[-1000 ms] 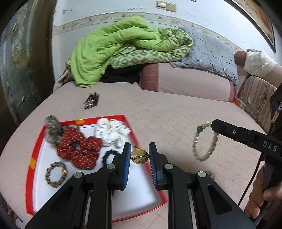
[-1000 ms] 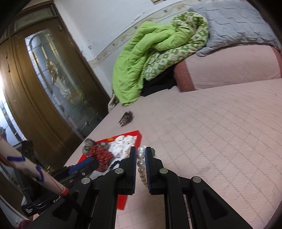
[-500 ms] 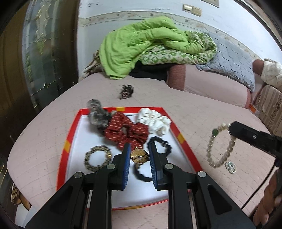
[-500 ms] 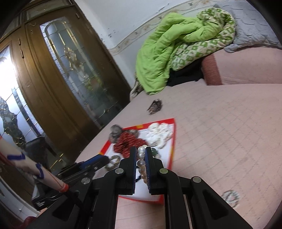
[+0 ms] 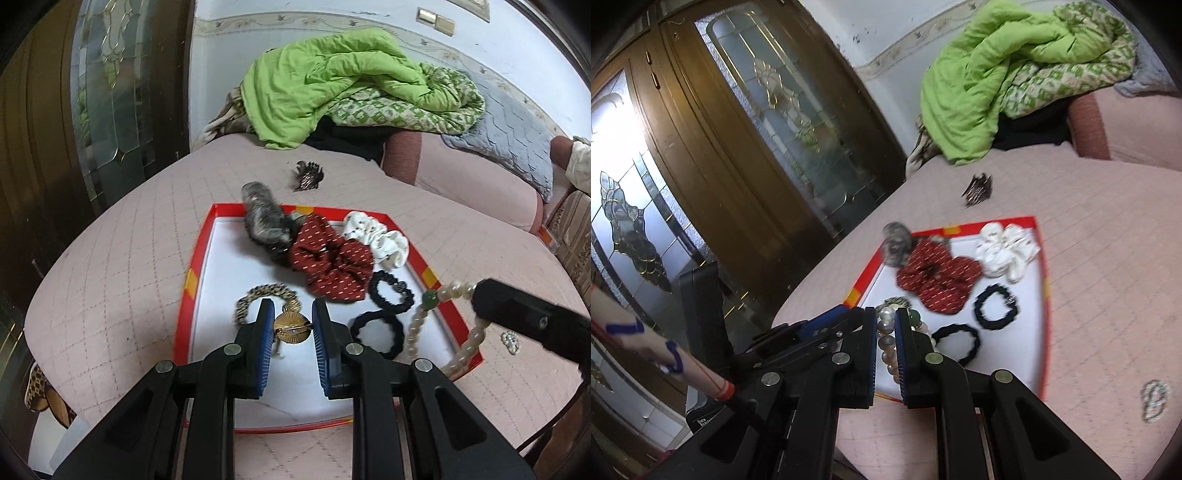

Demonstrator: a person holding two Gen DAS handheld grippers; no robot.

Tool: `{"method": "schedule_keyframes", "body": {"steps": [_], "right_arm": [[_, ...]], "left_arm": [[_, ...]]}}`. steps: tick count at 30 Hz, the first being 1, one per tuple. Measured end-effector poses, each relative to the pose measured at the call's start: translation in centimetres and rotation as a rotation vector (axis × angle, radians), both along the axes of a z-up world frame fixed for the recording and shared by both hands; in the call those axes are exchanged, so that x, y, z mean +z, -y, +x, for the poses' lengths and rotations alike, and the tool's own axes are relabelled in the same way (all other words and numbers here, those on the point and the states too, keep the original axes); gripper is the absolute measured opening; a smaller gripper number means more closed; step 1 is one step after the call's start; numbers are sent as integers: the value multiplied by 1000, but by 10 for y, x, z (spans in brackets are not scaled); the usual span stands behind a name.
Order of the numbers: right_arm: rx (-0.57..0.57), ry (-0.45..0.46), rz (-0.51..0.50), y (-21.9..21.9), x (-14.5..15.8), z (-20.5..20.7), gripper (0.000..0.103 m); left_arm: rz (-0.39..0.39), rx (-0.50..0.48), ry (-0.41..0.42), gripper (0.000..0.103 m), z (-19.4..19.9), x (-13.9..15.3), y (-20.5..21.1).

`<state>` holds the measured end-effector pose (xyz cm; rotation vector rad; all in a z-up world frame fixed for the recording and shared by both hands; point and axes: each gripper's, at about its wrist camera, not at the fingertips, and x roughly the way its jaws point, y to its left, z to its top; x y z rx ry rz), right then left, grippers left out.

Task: Organize jewelry
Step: 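Carry the gold pendant and pearl bracelet over the tray, then lower the pendant and pearl bracelet into the tray and open both grippers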

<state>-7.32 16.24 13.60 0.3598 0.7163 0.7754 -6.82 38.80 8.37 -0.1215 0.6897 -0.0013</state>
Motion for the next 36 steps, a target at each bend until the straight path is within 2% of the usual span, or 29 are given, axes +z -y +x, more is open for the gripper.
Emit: {"method": "schedule_keyframes", "body": {"steps": [8,17,36], "right_arm": [[43,-29,-4,-28,-10,2,11],[-4,-116,-44,-13,-46,14,11],[-12,-123,-97,-6,-64,19,11]], "left_arm": [[-6,16,-37,20,3,-10,-14],[15,-13,-76,20,10,-18,-5],[54,-44,-129,20,20,-29,7]]}}
